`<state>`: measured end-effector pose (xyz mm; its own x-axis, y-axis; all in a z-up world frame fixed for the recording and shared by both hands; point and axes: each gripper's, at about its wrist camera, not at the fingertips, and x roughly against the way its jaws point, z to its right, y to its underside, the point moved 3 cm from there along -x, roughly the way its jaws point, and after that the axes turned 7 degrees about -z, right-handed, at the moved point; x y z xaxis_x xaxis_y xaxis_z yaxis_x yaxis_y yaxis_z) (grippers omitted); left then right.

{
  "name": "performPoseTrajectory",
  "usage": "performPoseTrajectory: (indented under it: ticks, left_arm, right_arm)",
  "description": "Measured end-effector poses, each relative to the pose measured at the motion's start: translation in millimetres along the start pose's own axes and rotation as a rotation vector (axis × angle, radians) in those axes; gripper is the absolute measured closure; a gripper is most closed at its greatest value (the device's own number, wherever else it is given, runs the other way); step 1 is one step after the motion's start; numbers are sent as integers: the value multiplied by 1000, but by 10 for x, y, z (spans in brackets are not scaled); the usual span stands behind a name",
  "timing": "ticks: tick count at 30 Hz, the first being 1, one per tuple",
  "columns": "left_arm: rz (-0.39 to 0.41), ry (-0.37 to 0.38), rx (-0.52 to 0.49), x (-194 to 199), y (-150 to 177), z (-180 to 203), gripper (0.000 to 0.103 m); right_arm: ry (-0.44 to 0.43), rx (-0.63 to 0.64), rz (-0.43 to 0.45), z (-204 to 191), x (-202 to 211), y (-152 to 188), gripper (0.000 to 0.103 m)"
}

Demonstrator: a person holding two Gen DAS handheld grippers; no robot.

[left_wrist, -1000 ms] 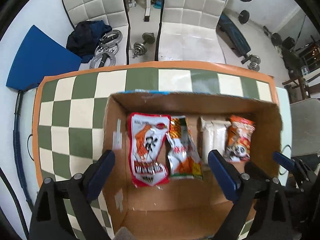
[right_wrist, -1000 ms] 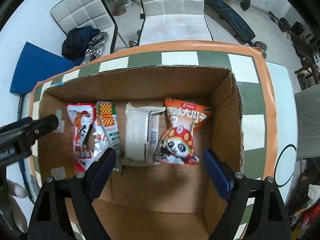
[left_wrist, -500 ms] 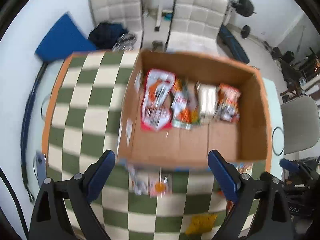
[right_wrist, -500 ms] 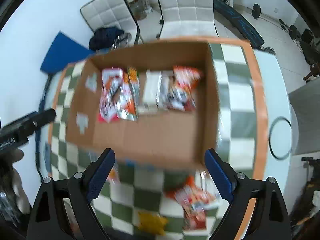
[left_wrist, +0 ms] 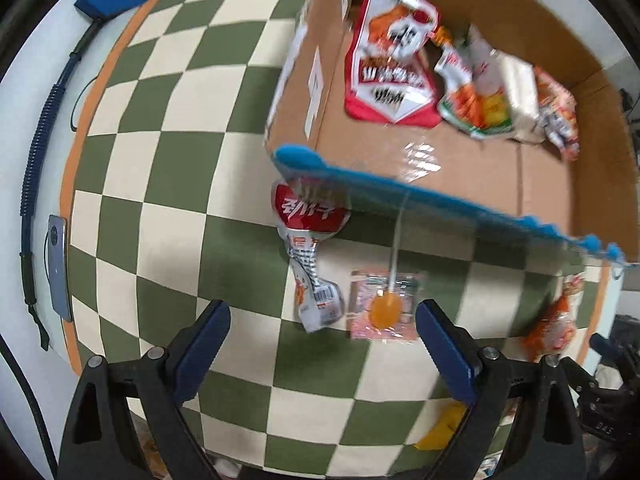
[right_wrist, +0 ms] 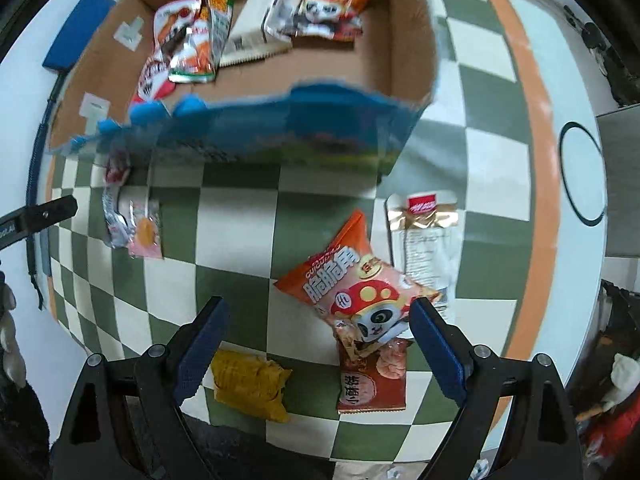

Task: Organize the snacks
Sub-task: 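Withdraw both tools from the box back toward the snacks on the table, then grasp the red Jinzai packet with the left tool while the right tool grasps the orange Cuicuijiao bag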

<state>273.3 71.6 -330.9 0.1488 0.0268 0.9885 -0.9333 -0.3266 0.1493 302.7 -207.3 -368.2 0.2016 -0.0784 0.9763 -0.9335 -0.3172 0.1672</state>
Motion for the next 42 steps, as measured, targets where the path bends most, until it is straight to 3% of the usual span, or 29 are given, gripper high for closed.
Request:
performPoseTrajectory:
  ticks: [9, 12, 16, 21, 27, 29, 31, 32, 34, 36, 42]
  left_arm:
    - [-61, -18, 7, -371, 17, -26, 8]
    - [-63, -24, 11, -403, 49, -54, 8]
    - [-65, -19, 27, -403, -10, -141, 8]
    - [-66, 1, 50, -420, -89, -293, 8]
    - [-81, 16, 39, -538, -219, -318, 8]
    - [-79, 10, 28, -582, -279, -287, 19]
    - [-62, -1, 12, -593, -331, -258, 51]
    - [-52, 2, 4, -577, -343, -238, 55]
    - [-52, 10, -13, -555, -344, -194, 75]
    - [-40, -21, -40, -537, -320, -145, 80]
    - [-32, -46, -44, -545, -130, -161, 82]
  right_arm:
    - [138, 92, -102, -5, -523, -142, 10]
    - [189, 129, -98, -15, -615, -188, 10]
    - [123, 32, -100, 20, -625, -206, 26]
    - [-139, -210, -141, 133, -596, -152, 26]
    - [-99, -194, -126, 74, -596, -221, 20]
    - [-84, -192, -126, 66, -621, -249, 20]
    - [-66, -187, -113, 56, -662, -282, 21]
    - [-57, -191, -103, -7, -683, -281, 21]
    - [-35, -192, -92, -122, -716, -310, 21]
    - [-10, -196, -104, -157, -764, -295, 25]
    - [38, -173, -66, -322, -730, -267, 40]
